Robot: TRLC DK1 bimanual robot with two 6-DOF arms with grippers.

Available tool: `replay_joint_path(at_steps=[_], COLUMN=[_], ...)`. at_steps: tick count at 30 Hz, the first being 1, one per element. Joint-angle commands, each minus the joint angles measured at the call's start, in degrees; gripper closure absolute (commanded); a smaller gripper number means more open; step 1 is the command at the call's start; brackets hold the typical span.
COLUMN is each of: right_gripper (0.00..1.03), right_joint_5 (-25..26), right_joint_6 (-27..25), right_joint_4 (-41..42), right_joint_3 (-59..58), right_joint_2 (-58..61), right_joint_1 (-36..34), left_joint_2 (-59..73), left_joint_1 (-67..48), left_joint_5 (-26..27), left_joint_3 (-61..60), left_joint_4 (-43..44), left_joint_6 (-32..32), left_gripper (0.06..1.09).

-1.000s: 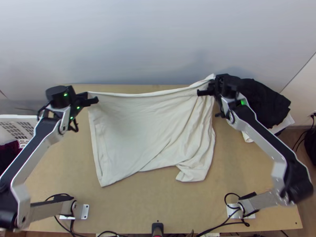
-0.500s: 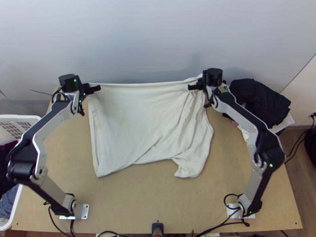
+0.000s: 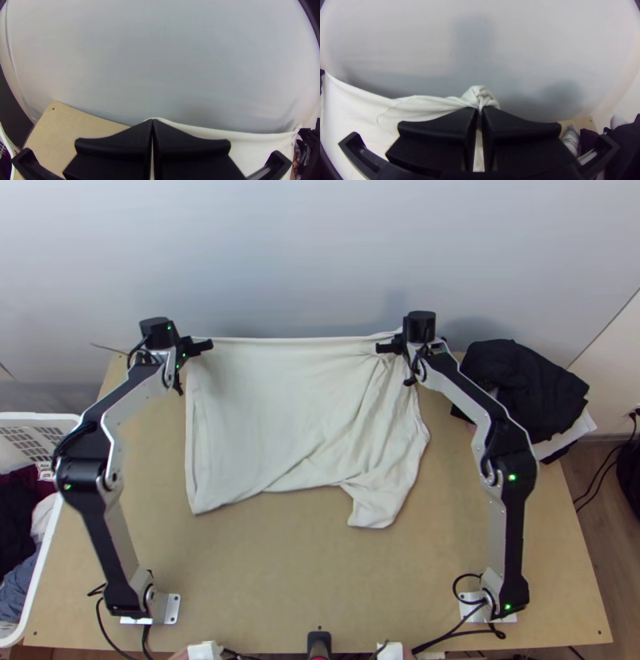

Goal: Fold the t-shirt

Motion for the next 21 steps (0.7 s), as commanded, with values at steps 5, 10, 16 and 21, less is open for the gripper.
replay_joint_path(at_steps=[5, 10, 16, 21], right_gripper=[1.0, 1.0, 1.0, 1.0], right_joint_5=[0.55, 0.37, -1.12, -1.73], right_joint_6=[2.64, 5.01, 5.45, 5.62], right_joint_4=[-7.51, -8.39, -8.39, -8.83], right_joint_3=[9.2, 1.29, -8.82, -15.67], right_joint_2=[5.49, -0.48, -8.22, -14.11], right_joint_1=[0.01, 0.09, 1.24, 2.73], left_joint_2=[8.56, 2.68, -4.97, -10.24], left_joint_1=[0.19, 0.19, 0.63, 2.04], left_joint_5=[0.22, 4.27, 8.84, 10.86], left_joint_3=[13.68, 5.24, -5.92, -11.46], left_joint_4=[-7.18, -8.41, -8.59, -10.08], left_joint_6=[0.5, -0.38, -0.12, -0.03], left_gripper=[1.05, 1.05, 1.05, 1.05])
